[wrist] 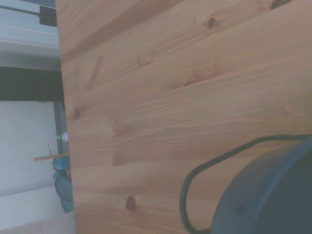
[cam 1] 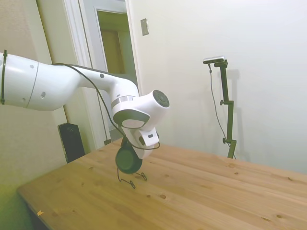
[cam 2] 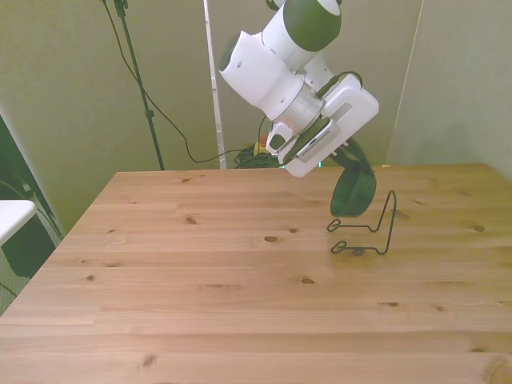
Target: Load the bowl
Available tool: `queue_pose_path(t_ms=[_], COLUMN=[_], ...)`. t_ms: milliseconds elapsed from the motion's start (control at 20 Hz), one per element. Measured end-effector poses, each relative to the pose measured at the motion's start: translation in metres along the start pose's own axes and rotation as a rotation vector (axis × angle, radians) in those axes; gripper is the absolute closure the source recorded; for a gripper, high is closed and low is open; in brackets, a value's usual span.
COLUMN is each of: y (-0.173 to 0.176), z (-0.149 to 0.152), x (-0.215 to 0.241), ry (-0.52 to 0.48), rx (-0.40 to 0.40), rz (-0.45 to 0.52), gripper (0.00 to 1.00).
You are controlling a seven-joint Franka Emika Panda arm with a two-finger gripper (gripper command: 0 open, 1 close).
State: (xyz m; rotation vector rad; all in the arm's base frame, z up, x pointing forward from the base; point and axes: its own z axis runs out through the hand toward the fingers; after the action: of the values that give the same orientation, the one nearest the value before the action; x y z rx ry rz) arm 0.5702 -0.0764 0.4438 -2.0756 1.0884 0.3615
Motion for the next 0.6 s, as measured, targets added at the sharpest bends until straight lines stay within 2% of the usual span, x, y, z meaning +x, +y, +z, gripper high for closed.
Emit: queue_pose_path(t_ms=[400,600], y=[-0.020,-0.015], z=[0.030,0.044], x=[-0.009,-0.006], ry=[0.002,0.008], rx=[-0.023,-0.039], rz=[-0.056,-0.049], gripper=[1.00,1.00])
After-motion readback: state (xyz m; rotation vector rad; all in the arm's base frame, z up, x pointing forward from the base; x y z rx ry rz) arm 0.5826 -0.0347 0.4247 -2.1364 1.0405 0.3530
